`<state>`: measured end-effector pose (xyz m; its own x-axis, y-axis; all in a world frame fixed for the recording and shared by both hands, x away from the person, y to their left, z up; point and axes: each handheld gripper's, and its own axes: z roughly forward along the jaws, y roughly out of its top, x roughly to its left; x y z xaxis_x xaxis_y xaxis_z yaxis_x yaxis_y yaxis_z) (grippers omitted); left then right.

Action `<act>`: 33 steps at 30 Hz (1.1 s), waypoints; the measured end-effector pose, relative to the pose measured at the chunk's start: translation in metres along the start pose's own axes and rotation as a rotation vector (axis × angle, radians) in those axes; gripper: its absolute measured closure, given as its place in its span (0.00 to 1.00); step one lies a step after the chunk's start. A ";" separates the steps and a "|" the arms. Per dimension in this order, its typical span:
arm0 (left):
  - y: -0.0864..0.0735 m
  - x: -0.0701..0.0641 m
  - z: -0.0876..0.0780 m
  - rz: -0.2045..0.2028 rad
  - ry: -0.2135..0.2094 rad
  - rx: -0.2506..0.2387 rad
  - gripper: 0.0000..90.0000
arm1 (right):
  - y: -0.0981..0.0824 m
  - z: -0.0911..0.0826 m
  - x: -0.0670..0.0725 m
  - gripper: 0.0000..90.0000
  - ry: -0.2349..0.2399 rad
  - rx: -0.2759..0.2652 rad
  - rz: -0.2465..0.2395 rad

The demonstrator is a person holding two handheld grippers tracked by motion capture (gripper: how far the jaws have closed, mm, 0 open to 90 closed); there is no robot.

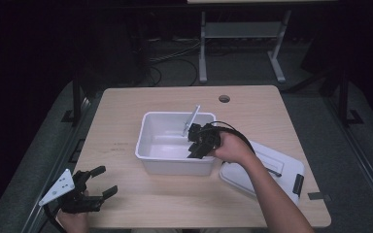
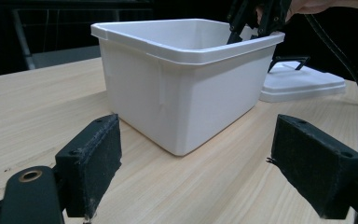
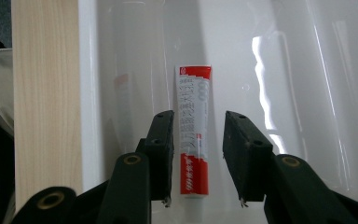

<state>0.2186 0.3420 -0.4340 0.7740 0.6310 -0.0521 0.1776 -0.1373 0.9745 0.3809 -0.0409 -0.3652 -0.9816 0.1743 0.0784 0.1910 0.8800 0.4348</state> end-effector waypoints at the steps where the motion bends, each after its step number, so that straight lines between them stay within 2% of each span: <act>1: 0.000 0.000 0.000 0.000 0.001 -0.001 0.17 | 0.000 -0.001 0.000 0.69 0.000 -0.004 0.001; 14: 0.000 0.000 0.002 0.001 0.000 0.006 0.17 | 0.000 -0.016 0.003 0.60 -0.029 -0.038 0.009; 24: 0.000 -0.001 0.002 0.004 0.001 0.007 0.17 | -0.002 -0.034 0.007 0.51 -0.062 -0.061 0.019; 29: 0.000 -0.001 0.002 0.002 0.001 0.007 0.17 | 0.000 -0.044 0.010 0.47 -0.076 -0.076 0.009; 33: 0.000 -0.001 0.002 0.003 0.000 0.007 0.17 | -0.001 -0.052 0.013 0.44 -0.084 -0.111 0.007</act>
<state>0.2190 0.3394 -0.4342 0.7747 0.6304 -0.0495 0.1798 -0.1445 0.9730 0.3680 -0.0623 -0.3183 -0.9753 0.2208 0.0080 0.1912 0.8255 0.5311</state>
